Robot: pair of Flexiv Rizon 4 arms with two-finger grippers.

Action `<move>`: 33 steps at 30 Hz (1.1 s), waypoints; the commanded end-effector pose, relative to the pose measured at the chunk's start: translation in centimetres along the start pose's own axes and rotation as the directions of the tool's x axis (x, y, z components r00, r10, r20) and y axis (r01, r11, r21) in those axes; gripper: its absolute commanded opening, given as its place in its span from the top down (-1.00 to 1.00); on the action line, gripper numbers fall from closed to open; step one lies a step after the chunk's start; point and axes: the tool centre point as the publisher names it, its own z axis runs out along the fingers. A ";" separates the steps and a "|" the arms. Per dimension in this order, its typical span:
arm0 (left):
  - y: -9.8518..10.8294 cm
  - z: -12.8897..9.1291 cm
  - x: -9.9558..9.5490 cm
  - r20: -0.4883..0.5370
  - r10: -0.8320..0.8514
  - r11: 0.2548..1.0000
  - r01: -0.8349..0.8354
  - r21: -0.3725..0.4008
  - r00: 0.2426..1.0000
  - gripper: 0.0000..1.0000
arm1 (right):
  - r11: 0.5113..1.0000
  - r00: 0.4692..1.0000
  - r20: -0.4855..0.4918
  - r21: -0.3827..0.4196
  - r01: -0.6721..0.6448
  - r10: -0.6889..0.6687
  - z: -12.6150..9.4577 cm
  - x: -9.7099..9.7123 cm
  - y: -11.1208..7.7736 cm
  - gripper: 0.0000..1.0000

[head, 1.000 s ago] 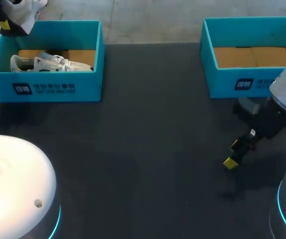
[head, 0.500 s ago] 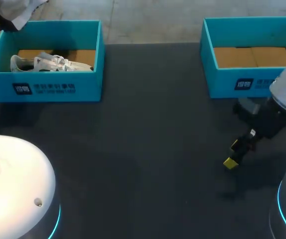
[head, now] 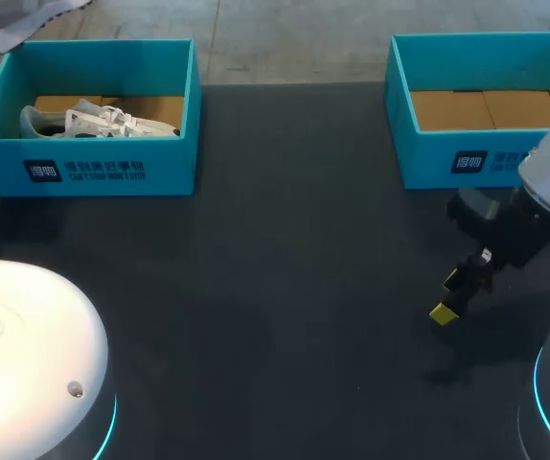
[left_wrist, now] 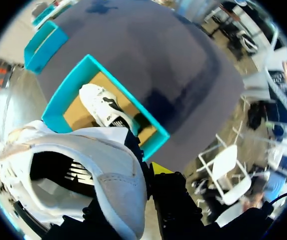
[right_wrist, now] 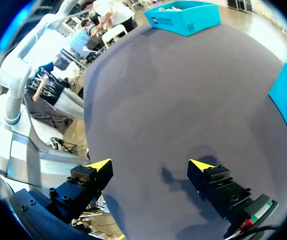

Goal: Take the shoe out of the shoebox, open the shoe tongue, remove and reinsert the insole, then place the shoe into the shoebox

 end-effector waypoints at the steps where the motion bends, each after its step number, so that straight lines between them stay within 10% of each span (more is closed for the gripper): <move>1: 0.5 0.3 -0.1 -0.004 0.104 0.994 -0.104 -0.044 0.995 1.00 | 1.000 1.000 0.003 0.001 0.000 0.000 0.1 0.1 0.0 -1.00; 21: 1.6 0.7 -0.2 0.016 0.163 0.984 -0.162 -0.073 0.986 1.00 | 1.000 1.000 0.003 0.001 0.000 0.000 0.1 0.1 0.0 -1.00; 33: 5.8 4.0 -1.0 0.005 0.549 0.823 -0.540 -0.179 0.836 1.00 | 1.000 1.000 0.003 0.001 0.000 0.000 0.1 0.1 0.0 -1.00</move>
